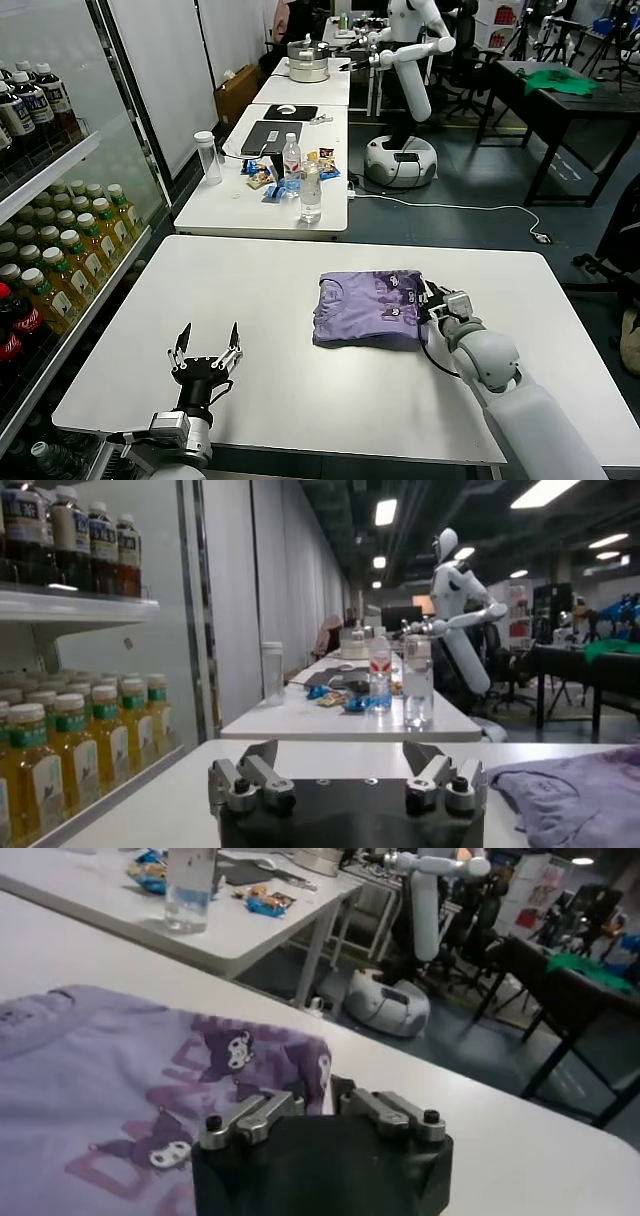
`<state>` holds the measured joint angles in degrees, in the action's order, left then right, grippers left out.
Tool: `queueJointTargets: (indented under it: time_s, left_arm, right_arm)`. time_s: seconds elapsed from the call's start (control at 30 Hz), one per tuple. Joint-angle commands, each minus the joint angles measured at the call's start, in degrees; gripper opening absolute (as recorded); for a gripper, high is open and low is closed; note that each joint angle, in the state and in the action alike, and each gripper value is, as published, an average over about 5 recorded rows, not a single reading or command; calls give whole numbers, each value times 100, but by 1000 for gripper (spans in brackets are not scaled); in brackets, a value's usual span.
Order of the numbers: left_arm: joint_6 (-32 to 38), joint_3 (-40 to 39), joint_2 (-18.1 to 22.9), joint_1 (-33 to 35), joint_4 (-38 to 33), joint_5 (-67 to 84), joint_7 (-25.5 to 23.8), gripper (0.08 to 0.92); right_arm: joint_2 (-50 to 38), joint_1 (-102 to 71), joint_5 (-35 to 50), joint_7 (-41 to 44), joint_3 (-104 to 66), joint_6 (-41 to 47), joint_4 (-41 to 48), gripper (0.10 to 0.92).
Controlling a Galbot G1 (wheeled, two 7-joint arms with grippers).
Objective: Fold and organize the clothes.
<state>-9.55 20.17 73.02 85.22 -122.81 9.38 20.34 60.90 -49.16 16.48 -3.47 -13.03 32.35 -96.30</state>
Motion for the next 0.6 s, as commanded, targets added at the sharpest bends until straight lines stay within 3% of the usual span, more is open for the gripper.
queueJointTargets:
  time_s: [0.03, 0.13, 0.37, 0.6]
  left_arm:
    - [37, -53, 32, 22, -42, -34, -18, 823]
    - [101, -66, 40, 48, -78, -14, -81, 823]
    - [280, -85, 26, 188, -276, 328, -525, 823]
    - [254, -144, 53, 242, -403, 501, -851, 823]
  right_arm:
    - [-272, -1075, -228, -264, -1002, -1388, -761, 371]
    - [-284, -1614, -177, -373, -1444, -1866, -1276, 457]
    - [-4, -3512, 170, -109, -2614, -2073, -2772, 656]
    - [440, -4605, 39, 324, -2930, -2309, -3221, 810]
